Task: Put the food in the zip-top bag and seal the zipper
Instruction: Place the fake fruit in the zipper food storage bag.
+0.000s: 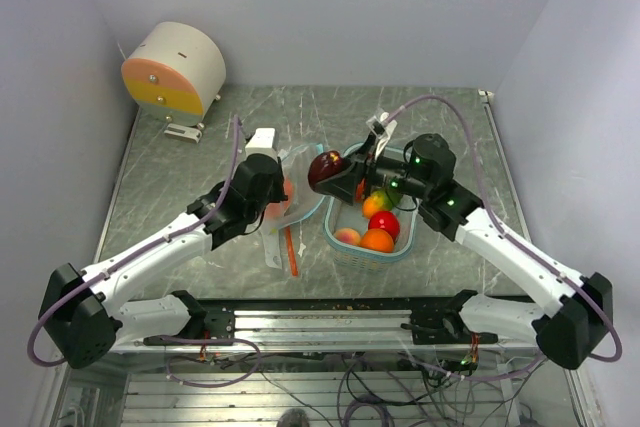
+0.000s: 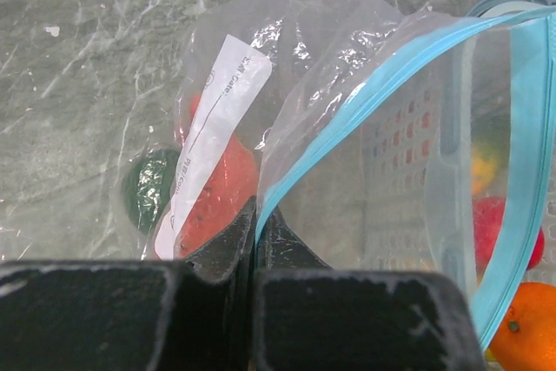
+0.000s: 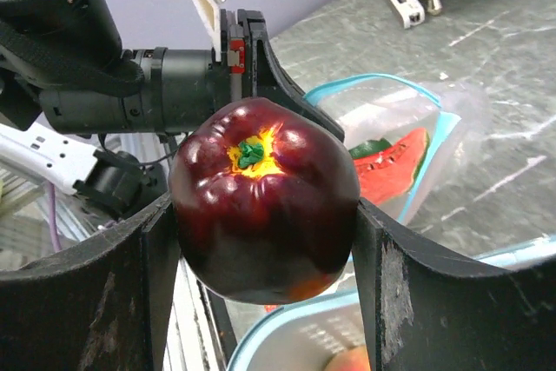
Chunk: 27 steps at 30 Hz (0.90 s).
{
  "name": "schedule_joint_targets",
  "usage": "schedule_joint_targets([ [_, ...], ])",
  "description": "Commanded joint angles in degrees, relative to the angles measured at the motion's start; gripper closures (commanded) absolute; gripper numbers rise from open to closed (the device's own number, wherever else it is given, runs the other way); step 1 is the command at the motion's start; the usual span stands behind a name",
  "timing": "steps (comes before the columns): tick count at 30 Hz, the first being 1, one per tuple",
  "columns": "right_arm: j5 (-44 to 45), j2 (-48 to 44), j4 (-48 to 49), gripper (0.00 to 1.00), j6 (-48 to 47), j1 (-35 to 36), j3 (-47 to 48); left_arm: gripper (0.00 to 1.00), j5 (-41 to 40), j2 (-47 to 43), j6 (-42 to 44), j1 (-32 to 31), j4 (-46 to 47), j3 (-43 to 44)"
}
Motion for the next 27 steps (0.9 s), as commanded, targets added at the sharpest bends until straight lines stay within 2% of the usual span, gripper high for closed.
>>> schedule_joint_targets([
  [1,-3.6,3.9,14.2,1.0,6.4,0.0,-2.7,0.93,2.2,-1.1,-0.5,0.4,1.7,2.9],
  [4,-1.7,7.8,17.3,1.0,8.2,0.2,-3.1,0.93,2.4,-1.8,-0.3,0.4,0.7,3.7],
  [8,5.8,12.3,10.5,1.0,4.4,3.0,0.7,0.93,2.7,-3.0,0.1,0.4,0.0,4.8],
  [9,10.8,13.0,7.4,0.9,3.4,4.3,1.5,0.93,2.8,-3.1,0.3,0.4,-0.3,5.0],
  [11,17.3,13.4,4.5,0.79,2.5,5.4,2.3,0.93,3.1,-3.4,0.5,0.4,-0.6,5.7],
  [12,20.2,13.7,3.3,0.7,2.4,5.7,2.8,0.93,3.5,-3.4,0.5,0.4,-0.6,5.8],
  [15,24.8,14.7,0.4,0.39,1.8,6.3,5.2,0.93,4.4,-3.7,0.3,0.4,-0.2,5.8],
  [16,26.3,15.0,-0.6,0.25,1.4,6.7,6.0,0.93,4.5,-3.6,0.3,0.4,-0.1,5.9],
  [17,27.6,15.1,-1.6,0.06,0.9,7.2,6.6,0.93,4.5,-3.5,0.3,0.4,-0.2,5.8],
  [18,28.7,15.0,-2.4,0.01,0.2,7.7,7.1,0.93,4.4,-3.4,0.3,0.4,-0.2,5.8],
  [27,32.4,7.6,-10.6,0.0,-1.9,9.4,8.3,0.93,3.7,-2.4,0.5,0.4,1.2,4.8],
])
